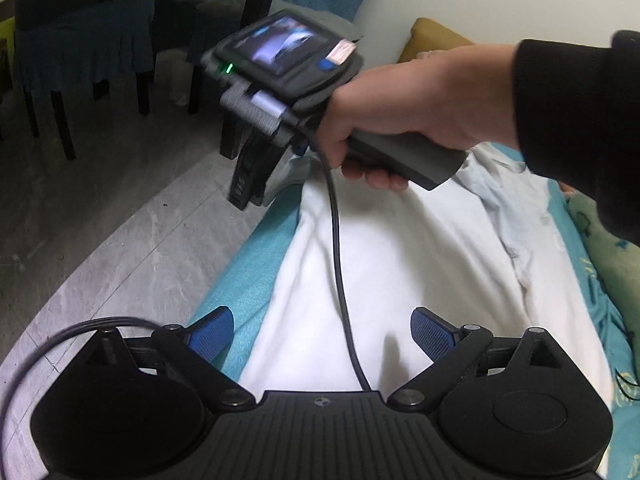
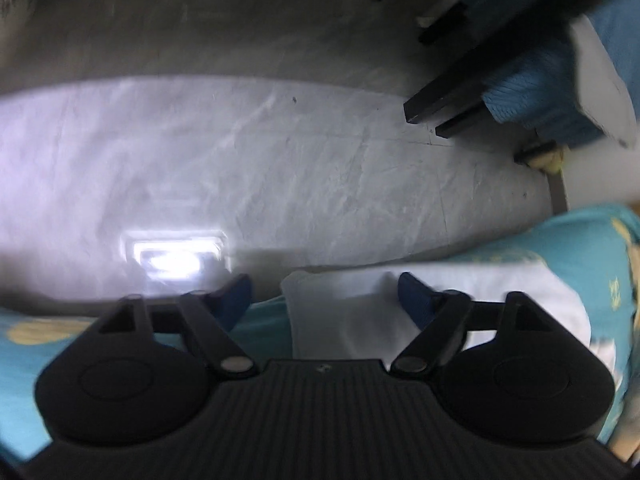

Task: Fold clothes

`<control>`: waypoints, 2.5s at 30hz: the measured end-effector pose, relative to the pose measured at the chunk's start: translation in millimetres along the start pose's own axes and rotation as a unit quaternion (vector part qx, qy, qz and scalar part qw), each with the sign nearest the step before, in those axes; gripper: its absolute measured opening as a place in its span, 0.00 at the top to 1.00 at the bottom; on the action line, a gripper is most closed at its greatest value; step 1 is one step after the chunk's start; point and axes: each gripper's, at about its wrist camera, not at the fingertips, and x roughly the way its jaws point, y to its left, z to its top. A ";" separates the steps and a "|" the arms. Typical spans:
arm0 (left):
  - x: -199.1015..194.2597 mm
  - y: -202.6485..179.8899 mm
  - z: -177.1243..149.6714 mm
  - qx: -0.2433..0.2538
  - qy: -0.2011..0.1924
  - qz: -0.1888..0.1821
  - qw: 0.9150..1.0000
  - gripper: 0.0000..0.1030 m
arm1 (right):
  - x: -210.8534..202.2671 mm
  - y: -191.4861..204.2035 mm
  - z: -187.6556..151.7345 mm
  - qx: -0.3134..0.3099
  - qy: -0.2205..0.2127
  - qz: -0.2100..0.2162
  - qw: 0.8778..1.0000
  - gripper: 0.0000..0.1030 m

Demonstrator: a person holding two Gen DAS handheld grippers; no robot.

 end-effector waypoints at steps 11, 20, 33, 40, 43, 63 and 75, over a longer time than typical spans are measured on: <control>-25.6 39.3 9.2 -0.118 -0.101 0.050 0.987 0.08 | -13.0 1.4 6.3 0.010 -0.050 -0.100 0.994 0.92; -63.2 40.6 3.8 -0.138 -0.167 0.042 0.975 0.08 | -147.8 -74.6 -66.8 0.234 -0.239 -0.229 0.914 0.92; -38.8 -4.8 -15.2 -0.026 -0.119 -0.080 0.989 0.07 | -130.0 -140.6 -319.6 0.551 -0.230 -0.229 0.768 0.91; -18.8 -17.7 -17.8 -0.007 -0.071 -0.088 0.994 0.07 | -128.1 -144.1 -376.0 0.588 -0.214 -0.127 0.770 0.37; -18.1 -22.8 -21.1 0.000 -0.061 -0.089 0.994 0.07 | -168.2 -126.7 -383.9 0.575 -0.251 -0.109 0.771 0.27; -59.2 -29.9 -19.8 0.112 0.142 -0.031 0.983 0.13 | -313.2 32.2 -503.7 0.638 -0.266 0.015 0.722 0.27; -43.8 26.3 -15.5 0.096 0.219 -0.082 0.968 0.45 | -301.5 28.8 -520.9 0.677 -0.269 0.053 0.683 0.27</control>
